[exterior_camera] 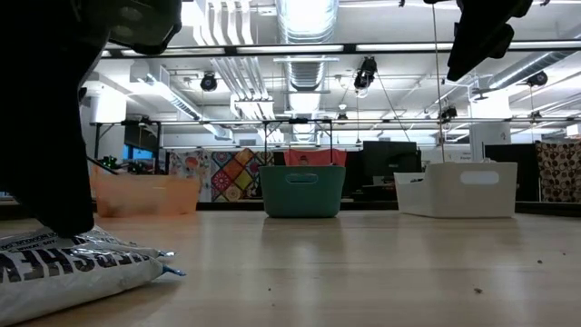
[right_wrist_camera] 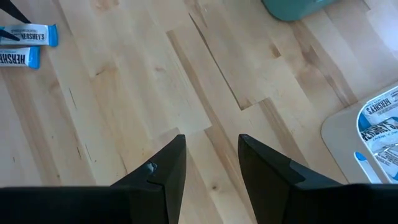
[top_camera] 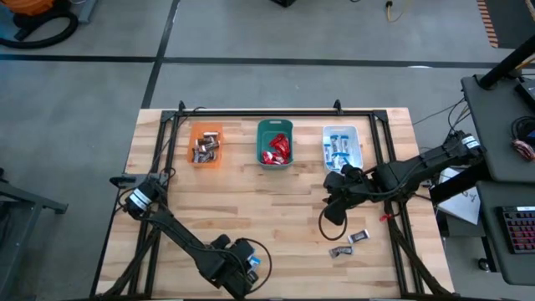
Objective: Organize candy in baskets
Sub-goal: Put the white chocolate bar into the white bin
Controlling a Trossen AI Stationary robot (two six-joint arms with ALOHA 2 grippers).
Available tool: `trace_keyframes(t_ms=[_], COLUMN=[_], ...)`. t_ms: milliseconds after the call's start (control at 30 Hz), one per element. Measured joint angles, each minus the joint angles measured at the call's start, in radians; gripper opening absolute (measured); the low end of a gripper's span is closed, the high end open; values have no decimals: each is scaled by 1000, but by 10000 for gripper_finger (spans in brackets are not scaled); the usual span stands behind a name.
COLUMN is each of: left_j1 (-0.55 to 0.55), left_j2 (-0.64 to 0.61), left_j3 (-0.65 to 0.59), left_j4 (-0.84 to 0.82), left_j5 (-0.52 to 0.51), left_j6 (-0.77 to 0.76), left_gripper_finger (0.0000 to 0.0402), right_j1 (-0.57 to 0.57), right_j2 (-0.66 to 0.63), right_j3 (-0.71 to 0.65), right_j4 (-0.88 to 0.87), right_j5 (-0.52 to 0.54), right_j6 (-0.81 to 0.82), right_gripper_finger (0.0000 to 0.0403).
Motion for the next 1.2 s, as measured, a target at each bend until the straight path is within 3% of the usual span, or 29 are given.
trace_keyframes(t_ms=[200,433,733,900,1200], left_j1=[0,0,0,-2,-1], left_j2=[12,27,4,-65,-224], left_j3=[-3,-3,23,26,25], left_j4=[11,21,-66,-43,83], left_j5=[0,-19,-89,-214,-458], left_j6=[5,16,93,266,866], left_gripper_finger=[87,7,0,0,0], right_j1=[0,0,0,12,24], right_j2=[0,0,0,0,0], right_j3=[0,-4,-15,-63,-223], right_j4=[0,0,17,194,708], right_j5=[0,0,16,45,46], right_j6=[-3,-10,-45,-193,-508], right_gripper_finger=[137,137,137,137,137])
